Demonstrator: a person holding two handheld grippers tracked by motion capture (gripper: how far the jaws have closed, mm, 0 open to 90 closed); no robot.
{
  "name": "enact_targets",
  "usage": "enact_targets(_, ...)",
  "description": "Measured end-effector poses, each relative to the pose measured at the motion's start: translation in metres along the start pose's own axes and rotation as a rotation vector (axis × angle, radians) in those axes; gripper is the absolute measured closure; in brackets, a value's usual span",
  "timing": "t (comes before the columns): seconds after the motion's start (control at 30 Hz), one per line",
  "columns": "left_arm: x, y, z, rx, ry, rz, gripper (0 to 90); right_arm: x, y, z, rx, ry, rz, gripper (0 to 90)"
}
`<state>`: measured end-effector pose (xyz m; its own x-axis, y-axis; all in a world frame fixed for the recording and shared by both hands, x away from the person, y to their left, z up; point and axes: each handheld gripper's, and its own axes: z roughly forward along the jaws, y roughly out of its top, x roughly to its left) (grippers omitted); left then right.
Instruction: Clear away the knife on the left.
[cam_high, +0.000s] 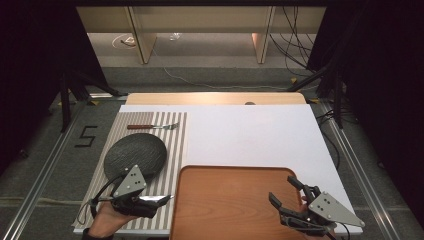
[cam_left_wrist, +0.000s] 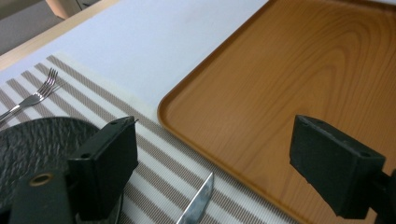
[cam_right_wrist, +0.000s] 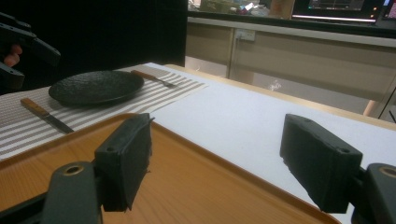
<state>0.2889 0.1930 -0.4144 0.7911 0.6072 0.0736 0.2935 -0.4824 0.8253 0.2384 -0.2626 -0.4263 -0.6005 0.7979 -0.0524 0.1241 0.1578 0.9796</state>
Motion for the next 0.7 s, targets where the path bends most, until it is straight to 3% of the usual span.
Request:
enact_targets(0.4,0.015,-0.010,-0.011,0.121,0.013,-0.003,15.5,0.000,0.000,0.000,0.003,0.000,-0.001,26.2)
enact_targets(0.7,0.024,-0.018,-0.011,0.172,0.003,-0.027,16.1,0.000,0.000,0.000,0.003,-0.001,-0.001,26.2)
